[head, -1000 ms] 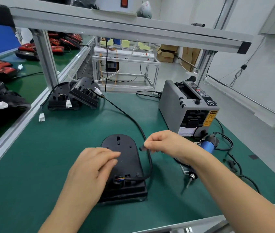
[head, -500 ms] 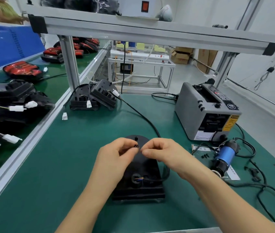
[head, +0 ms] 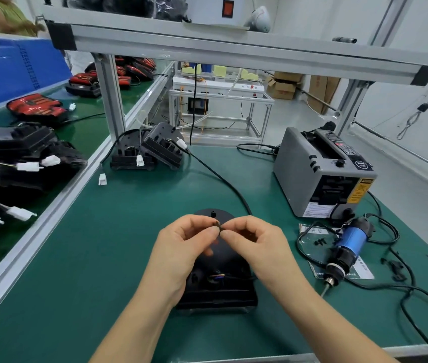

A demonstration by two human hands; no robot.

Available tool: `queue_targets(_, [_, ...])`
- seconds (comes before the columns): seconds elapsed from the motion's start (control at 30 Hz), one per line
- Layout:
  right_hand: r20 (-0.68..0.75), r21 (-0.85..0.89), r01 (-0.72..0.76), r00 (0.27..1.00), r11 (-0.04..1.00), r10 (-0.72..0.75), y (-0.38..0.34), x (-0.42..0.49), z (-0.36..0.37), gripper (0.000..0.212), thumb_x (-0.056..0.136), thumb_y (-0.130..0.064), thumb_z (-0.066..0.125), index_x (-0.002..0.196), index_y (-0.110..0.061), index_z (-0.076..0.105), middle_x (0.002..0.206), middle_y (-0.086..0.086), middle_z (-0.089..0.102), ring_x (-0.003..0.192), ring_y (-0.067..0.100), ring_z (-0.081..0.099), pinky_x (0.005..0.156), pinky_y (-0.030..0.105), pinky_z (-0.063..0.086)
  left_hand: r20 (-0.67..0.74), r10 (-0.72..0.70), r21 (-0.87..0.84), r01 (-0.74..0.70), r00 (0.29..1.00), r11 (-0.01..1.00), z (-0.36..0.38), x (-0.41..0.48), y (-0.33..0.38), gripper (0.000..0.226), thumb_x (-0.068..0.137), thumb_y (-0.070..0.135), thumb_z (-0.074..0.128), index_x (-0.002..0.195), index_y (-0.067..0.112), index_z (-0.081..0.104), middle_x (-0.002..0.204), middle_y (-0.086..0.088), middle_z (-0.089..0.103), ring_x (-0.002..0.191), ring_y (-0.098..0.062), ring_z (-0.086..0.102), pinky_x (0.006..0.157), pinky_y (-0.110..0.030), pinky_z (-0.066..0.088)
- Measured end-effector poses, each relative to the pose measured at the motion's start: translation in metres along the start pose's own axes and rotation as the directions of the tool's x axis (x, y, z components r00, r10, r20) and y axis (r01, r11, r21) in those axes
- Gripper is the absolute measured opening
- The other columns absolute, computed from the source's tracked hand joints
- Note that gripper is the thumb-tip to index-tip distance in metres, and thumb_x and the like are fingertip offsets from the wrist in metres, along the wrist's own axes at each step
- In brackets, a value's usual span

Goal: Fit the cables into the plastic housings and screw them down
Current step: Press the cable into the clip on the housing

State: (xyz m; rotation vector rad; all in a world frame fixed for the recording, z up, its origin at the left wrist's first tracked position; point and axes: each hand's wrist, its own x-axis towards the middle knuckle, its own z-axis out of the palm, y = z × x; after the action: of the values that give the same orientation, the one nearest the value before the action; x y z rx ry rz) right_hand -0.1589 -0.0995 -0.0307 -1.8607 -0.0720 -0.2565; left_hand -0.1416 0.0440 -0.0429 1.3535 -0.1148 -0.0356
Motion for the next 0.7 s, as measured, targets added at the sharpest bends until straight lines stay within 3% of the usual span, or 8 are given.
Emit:
queue_targets(0.23, [-0.013, -0.025, -0.011, 1.000, 1.000, 0.011, 0.000, 0.000, 0.002, 0.011, 0.077, -0.016, 0.076, 0.075, -0.026, 0.071, 0.076, -0.008, 0.071, 0.070, 0.005, 0.062, 0.065, 0.014, 0.047, 0.011, -0.007, -0.026, 0.007, 1.000, 1.000, 0.001, -0.002, -0.001, 0.027, 0.082, -0.005, 0.063, 0.072, 0.018, 0.070, 0.076, -0.006, 0.070, 0.069, -0.015, 0.061, 0.054, -0.020, 0.045])
queue_targets(0.4, [-0.048, -0.004, -0.026, 0.999, 1.000, 0.025, 0.002, -0.005, 0.006, 0.019, 0.078, -0.009, 0.072, 0.069, -0.025, 0.067, 0.065, -0.014, 0.066, 0.057, -0.003, 0.053, 0.056, 0.009, 0.041, -0.023, 0.021, 0.198, -0.016, 1.000, 0.980, 0.001, -0.005, -0.004, 0.022, 0.081, 0.000, 0.065, 0.070, 0.018, 0.067, 0.061, 0.005, 0.062, 0.056, -0.004, 0.050, 0.053, -0.014, 0.041])
queue_targets(0.47, [-0.065, 0.015, -0.038, 0.997, 0.999, 0.039, 0.002, -0.008, 0.008, 0.020, 0.079, -0.008, 0.070, 0.068, -0.024, 0.065, 0.061, -0.015, 0.063, 0.055, -0.004, 0.051, 0.054, 0.008, 0.040, -0.011, 0.073, 0.272, -0.067, 0.997, 0.960, 0.002, -0.008, -0.004, 0.018, 0.081, 0.006, 0.066, 0.070, 0.020, 0.065, 0.063, 0.004, 0.060, 0.059, -0.005, 0.050, 0.056, -0.014, 0.041])
queue_targets(0.53, [-0.074, 0.040, -0.043, 0.996, 0.998, 0.046, 0.001, -0.010, 0.009, 0.019, 0.079, -0.008, 0.069, 0.067, -0.023, 0.065, 0.059, -0.016, 0.061, 0.054, -0.004, 0.049, 0.054, 0.008, 0.039, 0.060, 0.251, 0.453, -0.251, 0.966, 0.856, 0.000, -0.013, -0.004, 0.010, 0.080, 0.018, 0.063, 0.072, 0.023, 0.064, 0.073, 0.006, 0.061, 0.070, -0.006, 0.053, 0.063, -0.015, 0.041])
queue_targets(0.6, [-0.066, 0.063, -0.061, 0.996, 0.996, 0.065, -0.001, -0.013, 0.008, 0.017, 0.079, -0.009, 0.069, 0.067, -0.021, 0.065, 0.059, -0.015, 0.060, 0.053, -0.003, 0.048, 0.053, 0.009, 0.039, 0.203, 0.432, 0.661, -0.449, 0.879, 0.601, -0.004, -0.016, -0.006, 0.008, 0.078, 0.029, 0.059, 0.078, 0.024, 0.064, 0.084, 0.014, 0.058, 0.082, -0.010, 0.050, 0.070, -0.019, 0.039])
queue_targets(0.63, [-0.050, 0.068, -0.083, 0.995, 0.994, 0.087, -0.002, -0.014, 0.007, 0.017, 0.079, -0.009, 0.070, 0.067, -0.021, 0.066, 0.060, -0.014, 0.061, 0.054, -0.002, 0.049, 0.054, 0.009, 0.040, 0.258, 0.489, 0.709, -0.507, 0.833, 0.490, -0.007, -0.017, -0.008, 0.013, 0.079, 0.032, 0.057, 0.081, 0.021, 0.065, 0.088, 0.014, 0.058, 0.084, -0.014, 0.049, 0.071, -0.021, 0.039])
queue_targets(0.7, [0.021, 0.087, -0.159, 0.987, 0.983, 0.158, -0.003, -0.015, 0.003, 0.016, 0.078, -0.012, 0.072, 0.066, -0.022, 0.068, 0.063, -0.012, 0.064, 0.058, 0.000, 0.053, 0.058, 0.014, 0.044, 0.306, 0.570, 0.737, -0.569, 0.762, 0.364, -0.012, -0.016, -0.009, 0.018, 0.083, 0.031, 0.057, 0.080, 0.016, 0.067, 0.088, 0.007, 0.059, 0.082, -0.020, 0.050, 0.071, -0.027, 0.040])
